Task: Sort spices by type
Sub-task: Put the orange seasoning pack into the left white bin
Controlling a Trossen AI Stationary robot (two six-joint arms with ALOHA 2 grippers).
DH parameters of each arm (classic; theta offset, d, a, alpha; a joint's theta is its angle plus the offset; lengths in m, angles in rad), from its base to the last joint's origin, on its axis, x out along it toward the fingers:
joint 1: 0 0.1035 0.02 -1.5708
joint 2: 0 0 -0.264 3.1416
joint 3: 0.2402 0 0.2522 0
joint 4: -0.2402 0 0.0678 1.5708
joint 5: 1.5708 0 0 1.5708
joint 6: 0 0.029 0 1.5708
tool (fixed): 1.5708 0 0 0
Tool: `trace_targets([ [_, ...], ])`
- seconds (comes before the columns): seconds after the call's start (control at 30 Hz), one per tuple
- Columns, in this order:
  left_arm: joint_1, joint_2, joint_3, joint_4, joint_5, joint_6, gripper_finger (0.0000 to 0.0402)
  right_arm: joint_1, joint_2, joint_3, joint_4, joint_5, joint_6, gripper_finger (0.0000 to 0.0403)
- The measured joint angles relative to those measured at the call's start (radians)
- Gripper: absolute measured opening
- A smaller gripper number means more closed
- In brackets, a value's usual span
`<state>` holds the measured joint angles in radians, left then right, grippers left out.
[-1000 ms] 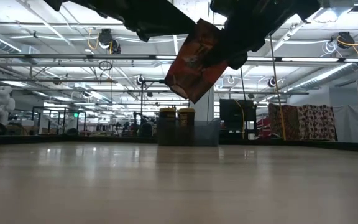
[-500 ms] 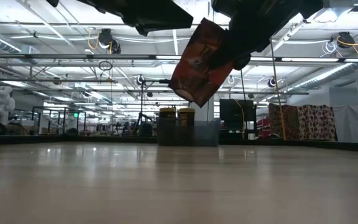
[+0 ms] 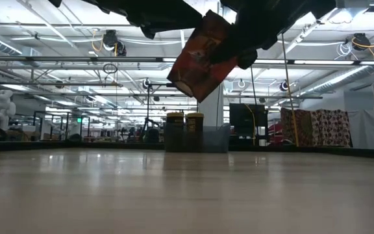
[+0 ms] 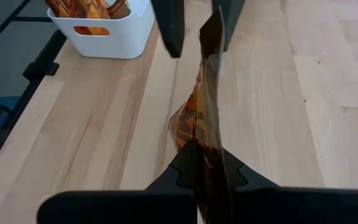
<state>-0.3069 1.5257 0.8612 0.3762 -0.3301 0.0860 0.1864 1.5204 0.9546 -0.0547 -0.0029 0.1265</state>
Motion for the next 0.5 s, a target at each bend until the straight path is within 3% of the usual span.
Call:
trace_targets([
  [0.5, 0.016, 0.027, 0.000, 0.009, 0.022, -0.003, 0.0080, 0.005, 0.014, 0.000, 0.073, -0.003, -0.008, 0.0000],
])
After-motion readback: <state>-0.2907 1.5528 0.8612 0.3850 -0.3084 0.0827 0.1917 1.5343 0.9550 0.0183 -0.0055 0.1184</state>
